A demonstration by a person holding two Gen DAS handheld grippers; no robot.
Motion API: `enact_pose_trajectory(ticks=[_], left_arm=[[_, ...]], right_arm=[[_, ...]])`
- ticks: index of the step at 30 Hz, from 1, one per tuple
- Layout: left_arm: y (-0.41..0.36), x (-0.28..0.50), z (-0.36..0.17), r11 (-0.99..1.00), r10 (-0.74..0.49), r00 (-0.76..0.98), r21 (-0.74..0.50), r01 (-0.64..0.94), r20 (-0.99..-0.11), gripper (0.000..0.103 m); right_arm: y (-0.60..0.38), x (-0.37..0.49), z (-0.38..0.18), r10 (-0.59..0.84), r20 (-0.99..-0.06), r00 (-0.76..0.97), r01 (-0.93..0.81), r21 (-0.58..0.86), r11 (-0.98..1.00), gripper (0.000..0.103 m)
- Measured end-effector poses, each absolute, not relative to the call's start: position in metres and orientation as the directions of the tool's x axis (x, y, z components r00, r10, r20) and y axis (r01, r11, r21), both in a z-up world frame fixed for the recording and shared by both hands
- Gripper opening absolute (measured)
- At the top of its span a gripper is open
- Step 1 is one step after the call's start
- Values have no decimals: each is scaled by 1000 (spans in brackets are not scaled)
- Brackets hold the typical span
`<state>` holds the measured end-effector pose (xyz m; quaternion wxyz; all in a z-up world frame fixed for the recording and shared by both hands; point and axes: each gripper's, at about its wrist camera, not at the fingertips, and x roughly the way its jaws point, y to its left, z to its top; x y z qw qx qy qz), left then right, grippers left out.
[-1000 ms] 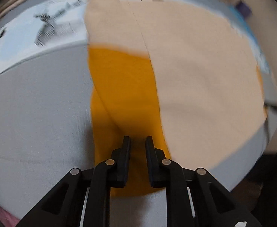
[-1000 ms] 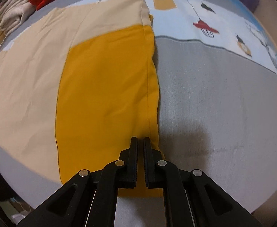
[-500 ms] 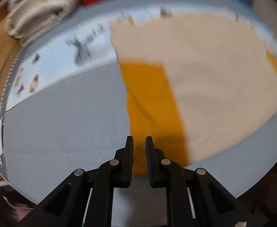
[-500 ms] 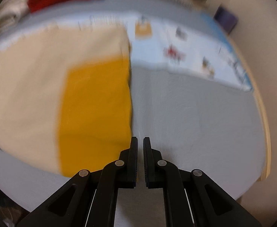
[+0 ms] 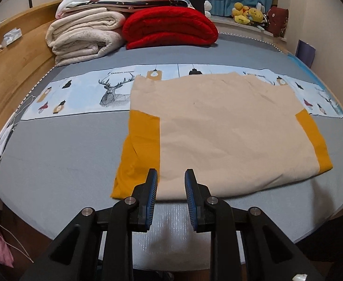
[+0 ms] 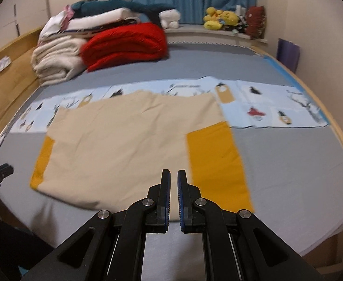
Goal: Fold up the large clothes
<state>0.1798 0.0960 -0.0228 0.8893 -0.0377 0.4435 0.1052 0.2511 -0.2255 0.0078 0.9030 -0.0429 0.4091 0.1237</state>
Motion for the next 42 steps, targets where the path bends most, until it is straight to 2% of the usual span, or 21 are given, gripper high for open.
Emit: enact_pose_trajectory(ticks=[8,13,20,25,27,30,32,36,42], left_arm=[[104,174,-46,966,146,551,-2,-260,-821,22],[124,169,-58,953,108,544,-69,-294,-832,13],[157,163,-78,916,36,528,-183,-358,-848,13],[174,163,-97,865,-38,496,-277,-418,-867,13],[179,163,-103,841,-74,492,-320,-437,-867,14],[186,163,-116,779,-157,499,-418,-468,-852,21],[189,165,-124,734,-203,508,-474,-486,-837,33],[194,170,-140,652,-257,528,-549,-524,-809,46],[205,175,-165,511,-281,572,-624,-591,-771,49]], right_arm=[[-180,248,-46,158,-793,588,-335,-61,940,7],[-160,264,-60,172,-802,572,-332,-34,943,7],[-136,289,-78,175,-821,544,-306,0,952,7],[-125,306,-147,-14,-927,375,-290,-132,948,7],[-128,306,-148,-11,-926,378,-259,-117,959,7],[-133,307,-131,47,-914,402,-228,-51,972,7],[-136,307,-119,87,-898,432,-223,-13,975,7],[-137,312,-121,125,-904,409,-237,27,971,8],[-140,321,-137,128,-928,350,-228,48,973,8]])
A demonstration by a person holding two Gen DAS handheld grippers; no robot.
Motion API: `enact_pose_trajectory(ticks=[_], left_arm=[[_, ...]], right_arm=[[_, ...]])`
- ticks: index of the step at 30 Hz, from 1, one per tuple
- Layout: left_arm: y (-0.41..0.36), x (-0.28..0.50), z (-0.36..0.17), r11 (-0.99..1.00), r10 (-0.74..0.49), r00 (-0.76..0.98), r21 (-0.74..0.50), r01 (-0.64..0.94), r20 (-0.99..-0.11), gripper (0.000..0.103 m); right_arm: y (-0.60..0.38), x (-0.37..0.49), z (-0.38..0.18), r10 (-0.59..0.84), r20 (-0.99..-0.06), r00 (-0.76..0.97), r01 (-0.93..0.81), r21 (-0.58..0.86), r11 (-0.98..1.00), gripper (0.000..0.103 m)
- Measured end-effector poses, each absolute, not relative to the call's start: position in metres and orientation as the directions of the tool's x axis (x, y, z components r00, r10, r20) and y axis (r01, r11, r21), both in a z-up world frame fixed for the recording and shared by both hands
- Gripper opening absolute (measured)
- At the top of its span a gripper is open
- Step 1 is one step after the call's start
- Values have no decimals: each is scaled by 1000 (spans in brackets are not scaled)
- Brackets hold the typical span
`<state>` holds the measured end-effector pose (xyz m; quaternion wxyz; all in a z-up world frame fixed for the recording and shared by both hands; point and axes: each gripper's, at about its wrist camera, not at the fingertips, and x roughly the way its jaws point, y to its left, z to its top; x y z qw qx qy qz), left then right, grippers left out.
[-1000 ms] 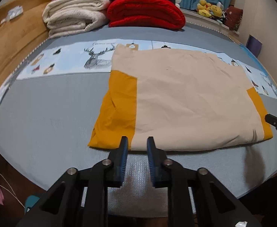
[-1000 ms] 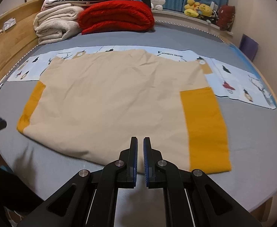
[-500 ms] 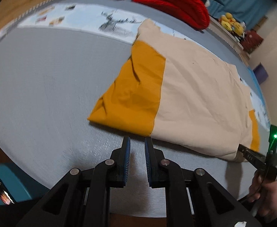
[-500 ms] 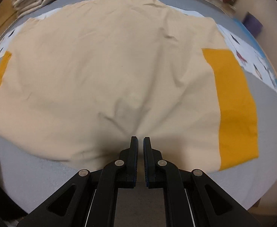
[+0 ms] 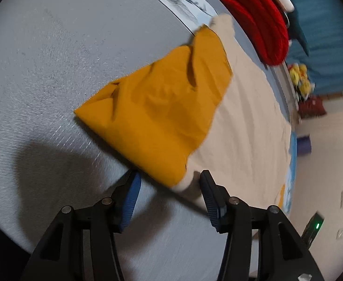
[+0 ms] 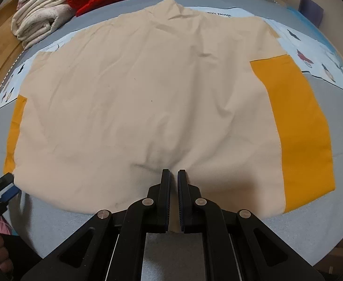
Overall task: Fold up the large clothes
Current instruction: 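Grasp the yellow side panel with the left tool and fold it inward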
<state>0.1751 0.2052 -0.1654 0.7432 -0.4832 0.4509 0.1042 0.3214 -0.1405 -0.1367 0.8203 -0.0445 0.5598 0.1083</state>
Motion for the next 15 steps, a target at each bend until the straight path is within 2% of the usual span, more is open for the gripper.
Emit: enact_pose_trajectory(ticks=[9,15], left_arm=[[212,192,-172,446,-214,657,-670,-593,-723,53],[209,212,-171,463,-151,678,-657,-595,-720,52]], right_arm=[[-141,326,-139,139,-933,333,-250,55,967,8],[-141,326,-140,143,-932,333,-260,55,964,7]])
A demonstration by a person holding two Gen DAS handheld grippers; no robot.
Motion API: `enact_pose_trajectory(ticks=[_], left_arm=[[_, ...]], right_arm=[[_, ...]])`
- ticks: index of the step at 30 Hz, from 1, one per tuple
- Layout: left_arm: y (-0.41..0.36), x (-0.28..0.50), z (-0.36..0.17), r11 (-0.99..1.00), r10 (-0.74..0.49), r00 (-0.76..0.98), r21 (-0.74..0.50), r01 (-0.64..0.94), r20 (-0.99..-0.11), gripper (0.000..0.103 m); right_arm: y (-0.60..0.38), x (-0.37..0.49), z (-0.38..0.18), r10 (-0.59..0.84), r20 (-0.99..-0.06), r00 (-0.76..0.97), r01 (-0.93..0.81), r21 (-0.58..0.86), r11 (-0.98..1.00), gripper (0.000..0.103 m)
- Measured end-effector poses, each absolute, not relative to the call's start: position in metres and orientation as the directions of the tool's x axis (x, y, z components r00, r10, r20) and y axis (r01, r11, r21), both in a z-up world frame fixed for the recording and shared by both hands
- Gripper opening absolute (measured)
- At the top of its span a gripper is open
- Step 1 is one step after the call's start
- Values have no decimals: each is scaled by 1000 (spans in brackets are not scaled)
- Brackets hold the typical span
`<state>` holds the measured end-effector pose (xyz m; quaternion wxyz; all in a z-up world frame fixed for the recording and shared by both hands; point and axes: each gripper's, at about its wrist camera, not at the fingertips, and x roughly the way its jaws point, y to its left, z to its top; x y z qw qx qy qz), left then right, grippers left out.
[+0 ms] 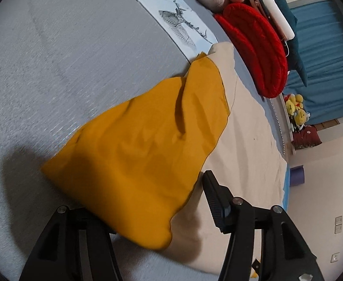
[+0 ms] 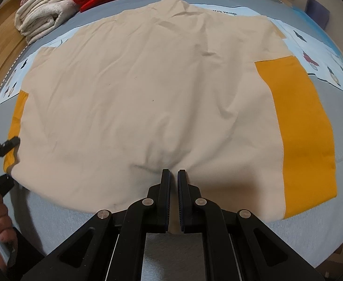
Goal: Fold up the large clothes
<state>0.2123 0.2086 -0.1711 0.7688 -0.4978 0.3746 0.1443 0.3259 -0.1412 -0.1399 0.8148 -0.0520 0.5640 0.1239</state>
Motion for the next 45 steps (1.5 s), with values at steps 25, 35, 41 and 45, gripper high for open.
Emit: enact_pose_trajectory(ticks=[25,35,41,45], left_arm=[[168,193,19,963,86,695,-121,-243,-714,8],[136,193,0,972,74,696,-104,-210,-714,7],[78,211,10,990,24,717,-83,-114,-697,7],[22,224,15,997,-26,734,-69,-28,-679,7]], right_arm=[[-66,259,-69,302,-748,591,-380,72,922,7],[-54,276,-111,331,-873,358,-414,170,894,8],[-145,300,3,345,-726,595,-325,176,929,16],[-219,307,64,225,-626,747,-276,15,961,43]])
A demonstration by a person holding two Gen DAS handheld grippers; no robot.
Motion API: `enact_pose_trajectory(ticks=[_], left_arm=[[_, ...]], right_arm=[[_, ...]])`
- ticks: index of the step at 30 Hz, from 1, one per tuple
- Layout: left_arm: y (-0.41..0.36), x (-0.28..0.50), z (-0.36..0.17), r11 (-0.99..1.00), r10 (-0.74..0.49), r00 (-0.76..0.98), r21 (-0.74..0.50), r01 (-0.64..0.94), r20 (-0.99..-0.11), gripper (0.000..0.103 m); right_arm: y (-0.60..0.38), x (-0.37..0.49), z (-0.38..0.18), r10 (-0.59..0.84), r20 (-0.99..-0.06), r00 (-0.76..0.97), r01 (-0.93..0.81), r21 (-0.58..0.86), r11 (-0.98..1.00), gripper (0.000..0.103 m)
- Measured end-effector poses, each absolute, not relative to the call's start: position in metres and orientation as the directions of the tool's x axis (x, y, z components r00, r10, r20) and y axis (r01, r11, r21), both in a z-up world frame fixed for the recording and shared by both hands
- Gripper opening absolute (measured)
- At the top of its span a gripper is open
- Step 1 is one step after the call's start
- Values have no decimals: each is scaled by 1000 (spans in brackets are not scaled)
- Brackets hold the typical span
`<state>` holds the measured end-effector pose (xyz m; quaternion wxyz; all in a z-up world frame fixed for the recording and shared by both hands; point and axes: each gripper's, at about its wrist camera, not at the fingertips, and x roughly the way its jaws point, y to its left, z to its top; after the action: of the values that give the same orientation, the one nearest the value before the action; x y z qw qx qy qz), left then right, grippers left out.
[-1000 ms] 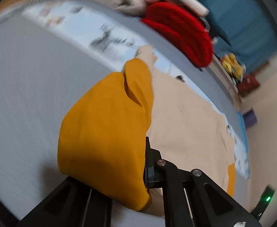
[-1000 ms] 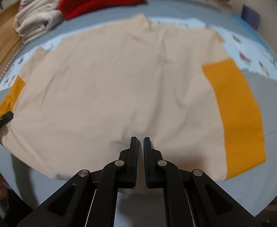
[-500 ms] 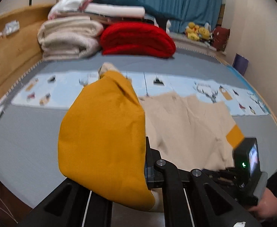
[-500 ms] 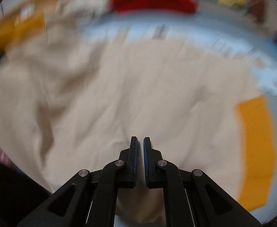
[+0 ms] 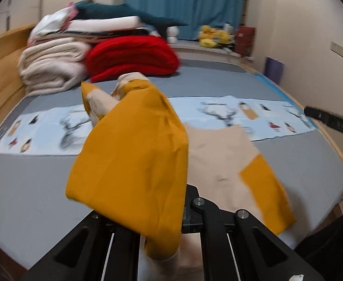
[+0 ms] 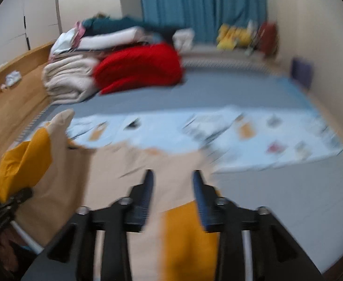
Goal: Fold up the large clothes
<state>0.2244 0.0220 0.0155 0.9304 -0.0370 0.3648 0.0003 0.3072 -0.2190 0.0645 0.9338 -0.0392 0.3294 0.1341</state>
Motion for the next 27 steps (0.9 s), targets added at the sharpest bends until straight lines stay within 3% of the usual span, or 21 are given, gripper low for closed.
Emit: enact_pose_trajectory(ticks=[3,6,10,12,16,20,24,27], left_arm=[[-27,234,12,998,-65,729,-37,54,-682,7],[-73,242,1,990,-119,700,-32,136,-705,7],[-126,252,-26,967,-183,608,-28,255,-772,7],[-140,256,-39,957,-195,546,-37,287,-815,11],[-134,261,-51,945,-260,429,-137,297,-865,33],[-101,258,-32,930,-354,445,-258,263,-823,51],[-70,253,-16,877,-481,446,-418,239,-755,52],[-50,251,-5,881,-468,499,-427,203,-729,52]], right_arm=[[-260,309,73,129,-603,788,-198,-49,979,44],[-294,313,63,99,-668,738,-103,33,994,43],[-312,317,69,108,-660,743,-26,134,991,43],[-309,321,63,115,-681,723,-29,136,990,43],[-294,328,51,141,-711,688,-68,130,989,43],[-273,330,37,187,-736,651,-143,123,982,43],[-254,330,31,257,-744,617,-214,156,964,44],[-244,329,27,307,-746,591,-246,196,949,45]])
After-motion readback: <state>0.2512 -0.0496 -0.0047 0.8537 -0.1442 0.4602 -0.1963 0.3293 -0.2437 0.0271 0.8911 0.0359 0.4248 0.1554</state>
